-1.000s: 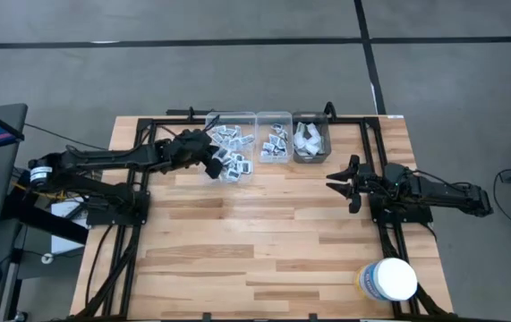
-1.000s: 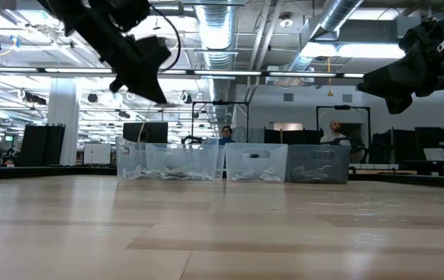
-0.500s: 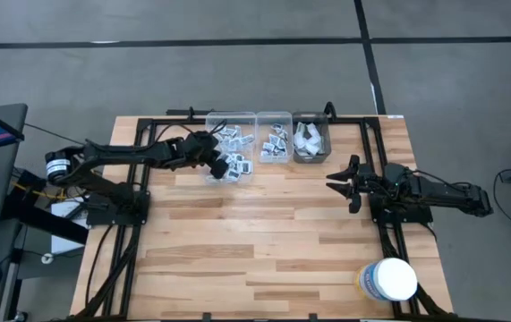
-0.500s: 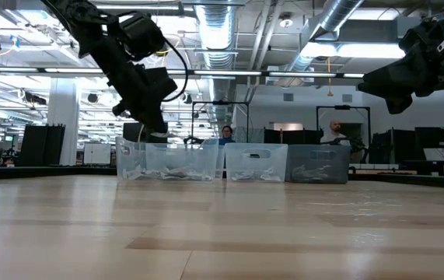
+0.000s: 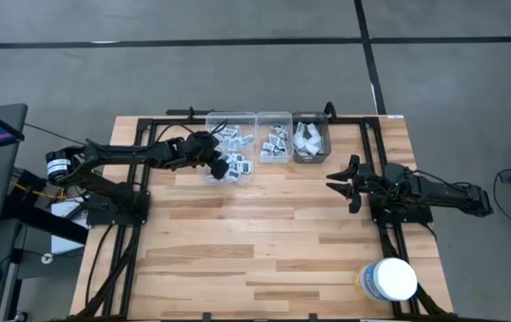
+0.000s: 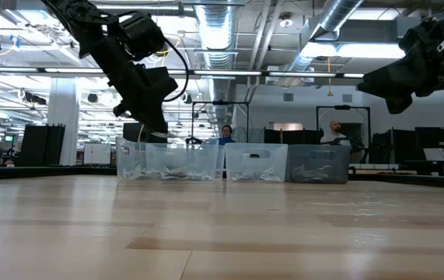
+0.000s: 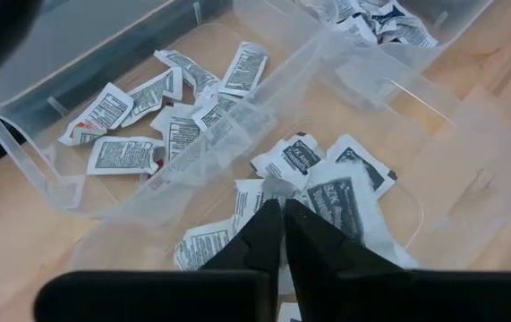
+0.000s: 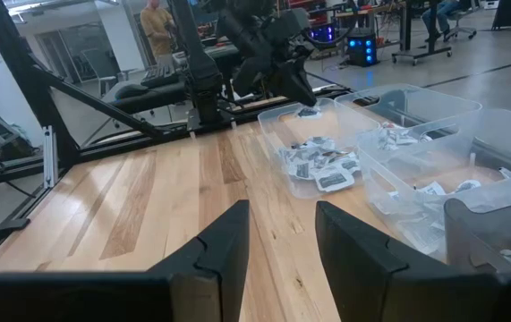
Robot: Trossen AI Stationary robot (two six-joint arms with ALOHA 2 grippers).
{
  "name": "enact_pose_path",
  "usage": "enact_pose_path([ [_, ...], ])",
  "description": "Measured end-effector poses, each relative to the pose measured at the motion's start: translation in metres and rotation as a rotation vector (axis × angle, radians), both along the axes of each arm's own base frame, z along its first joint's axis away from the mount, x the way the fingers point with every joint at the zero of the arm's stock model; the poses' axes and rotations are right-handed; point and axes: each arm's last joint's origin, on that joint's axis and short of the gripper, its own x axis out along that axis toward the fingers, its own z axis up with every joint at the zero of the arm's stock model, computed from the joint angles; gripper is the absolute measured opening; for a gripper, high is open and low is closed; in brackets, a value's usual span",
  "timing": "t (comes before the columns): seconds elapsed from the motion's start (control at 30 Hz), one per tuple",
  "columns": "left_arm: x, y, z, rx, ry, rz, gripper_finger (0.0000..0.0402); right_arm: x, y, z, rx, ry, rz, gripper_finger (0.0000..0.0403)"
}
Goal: Pick & Place First Aid Supplies
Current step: Put the towelette pack into the bottom transparent bin, then return to Home Position
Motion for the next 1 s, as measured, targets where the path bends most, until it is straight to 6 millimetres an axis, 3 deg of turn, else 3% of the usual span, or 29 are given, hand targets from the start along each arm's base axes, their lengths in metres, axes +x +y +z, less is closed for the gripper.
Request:
enact_pose_path([
  [0.33,0.001,-0.002,0.0,-0.023,-0.01,-0.026,0.0082,0.0,0.0,0.0,0.0,0.0,0.0,0.0124],
  [0.63,-0.007,-0.008,0.016,-0.023,-0.099,-0.041,0.0086,0.0,0.0,0.0,0.0,0.0,0.0,0.0124],
  [1.0,-0.032,-0.055,0.06,0.051,-0.296,-0.243,0.0087,0.0,0.0,0.0,0.0,0.0,0.0,0.0124],
])
